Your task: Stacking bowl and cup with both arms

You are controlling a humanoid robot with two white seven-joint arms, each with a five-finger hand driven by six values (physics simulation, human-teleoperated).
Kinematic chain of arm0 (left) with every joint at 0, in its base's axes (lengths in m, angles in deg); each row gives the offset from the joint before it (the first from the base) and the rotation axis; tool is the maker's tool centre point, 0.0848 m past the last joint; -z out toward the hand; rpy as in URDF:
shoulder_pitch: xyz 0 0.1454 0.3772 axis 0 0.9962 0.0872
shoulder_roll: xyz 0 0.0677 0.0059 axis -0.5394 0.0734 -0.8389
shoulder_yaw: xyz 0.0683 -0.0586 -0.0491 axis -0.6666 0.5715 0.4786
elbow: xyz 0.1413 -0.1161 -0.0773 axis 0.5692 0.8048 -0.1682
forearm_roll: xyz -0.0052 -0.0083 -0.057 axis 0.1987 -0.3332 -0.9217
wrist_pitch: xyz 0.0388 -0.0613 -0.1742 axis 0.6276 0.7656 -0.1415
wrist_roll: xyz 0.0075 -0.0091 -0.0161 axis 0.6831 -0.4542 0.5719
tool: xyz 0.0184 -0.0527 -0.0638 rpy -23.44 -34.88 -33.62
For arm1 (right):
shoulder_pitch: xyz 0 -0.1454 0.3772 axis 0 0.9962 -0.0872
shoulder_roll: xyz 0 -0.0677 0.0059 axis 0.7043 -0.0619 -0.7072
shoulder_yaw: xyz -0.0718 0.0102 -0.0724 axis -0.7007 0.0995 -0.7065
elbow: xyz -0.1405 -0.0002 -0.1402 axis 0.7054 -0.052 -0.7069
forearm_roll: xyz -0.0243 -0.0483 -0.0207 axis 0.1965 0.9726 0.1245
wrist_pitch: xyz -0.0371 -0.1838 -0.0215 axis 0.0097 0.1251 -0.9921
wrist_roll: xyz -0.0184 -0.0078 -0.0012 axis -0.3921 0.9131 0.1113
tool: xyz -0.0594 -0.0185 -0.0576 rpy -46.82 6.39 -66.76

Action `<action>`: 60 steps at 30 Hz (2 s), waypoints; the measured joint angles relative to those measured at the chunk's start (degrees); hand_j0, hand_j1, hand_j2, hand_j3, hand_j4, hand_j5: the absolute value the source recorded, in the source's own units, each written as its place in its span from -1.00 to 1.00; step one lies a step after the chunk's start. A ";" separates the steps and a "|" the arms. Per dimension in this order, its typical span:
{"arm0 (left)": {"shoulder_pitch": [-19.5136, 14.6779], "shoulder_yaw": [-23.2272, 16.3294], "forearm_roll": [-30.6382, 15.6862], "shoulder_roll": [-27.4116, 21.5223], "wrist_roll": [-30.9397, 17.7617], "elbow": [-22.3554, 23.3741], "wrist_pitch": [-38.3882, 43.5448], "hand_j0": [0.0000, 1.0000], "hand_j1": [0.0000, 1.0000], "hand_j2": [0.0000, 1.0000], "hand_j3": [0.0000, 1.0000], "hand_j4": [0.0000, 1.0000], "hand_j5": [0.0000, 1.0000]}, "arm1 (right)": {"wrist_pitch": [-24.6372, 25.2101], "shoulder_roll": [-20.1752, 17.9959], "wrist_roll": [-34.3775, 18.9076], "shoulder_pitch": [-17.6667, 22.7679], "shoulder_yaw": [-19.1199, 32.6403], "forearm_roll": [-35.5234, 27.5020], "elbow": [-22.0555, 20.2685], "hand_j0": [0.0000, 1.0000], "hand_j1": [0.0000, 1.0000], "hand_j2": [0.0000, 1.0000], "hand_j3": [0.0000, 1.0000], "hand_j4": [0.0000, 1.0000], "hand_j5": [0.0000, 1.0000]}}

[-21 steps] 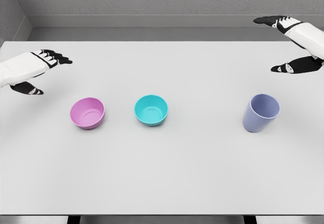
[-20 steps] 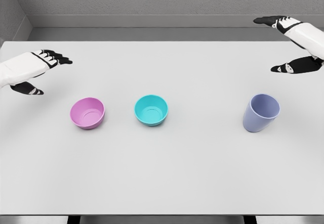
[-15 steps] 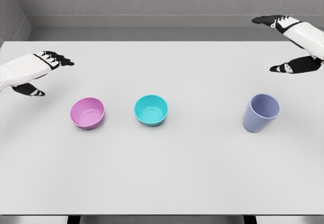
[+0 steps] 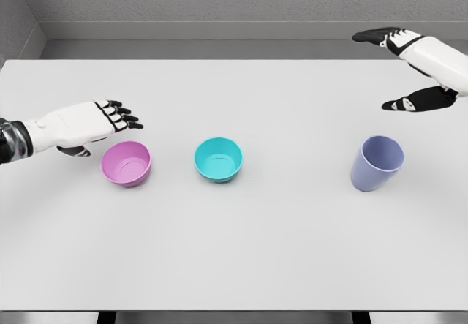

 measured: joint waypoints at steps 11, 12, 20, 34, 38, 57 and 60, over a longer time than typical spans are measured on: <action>-0.79 -1.30 1.21 0.55 -2.69 -1.36 -0.02 1.00 1.00 1.00 1.00 1.00 1.00 | 0.13 -0.19 -0.01 0.44 0.02 -0.01 -0.32 1.00 1.00 1.00 1.00 1.00 1.00; -0.79 -1.30 0.90 0.56 -2.69 -1.69 -0.02 1.00 1.00 1.00 1.00 1.00 1.00 | 0.13 -0.20 -0.02 0.44 0.02 -0.02 -0.42 1.00 1.00 1.00 1.00 1.00 1.00; -0.09 -1.42 0.28 0.25 -2.89 -4.85 -0.02 1.00 1.00 1.00 1.00 1.00 1.00 | 0.14 -0.23 -0.03 0.35 0.02 -0.01 -0.72 1.00 1.00 1.00 1.00 1.00 1.00; 0.09 -1.85 2.53 -0.50 -4.80 -5.74 -0.01 1.00 1.00 1.00 1.00 1.00 1.00 | 0.14 -0.10 -0.02 0.44 0.02 -0.02 -0.63 1.00 1.00 1.00 1.00 1.00 1.00; 0.18 -2.00 2.52 -0.29 -4.89 -6.40 -0.02 1.00 1.00 1.00 1.00 1.00 1.00 | 0.14 -0.05 -0.02 0.44 0.02 -0.02 -0.62 1.00 1.00 1.00 1.00 1.00 1.00; 1.23 -2.09 2.00 -0.52 -5.01 -8.38 -0.03 1.00 1.00 1.00 1.00 1.00 1.00 | 0.14 0.20 -0.02 0.44 0.02 -0.02 -0.40 1.00 1.00 1.00 1.00 1.00 1.00; 1.32 -2.12 1.99 -0.48 -5.01 -8.66 -0.03 0.96 0.96 0.96 0.96 0.96 0.96 | 0.14 0.20 -0.03 0.35 0.02 -0.02 -0.39 1.00 1.00 1.00 1.00 1.00 1.00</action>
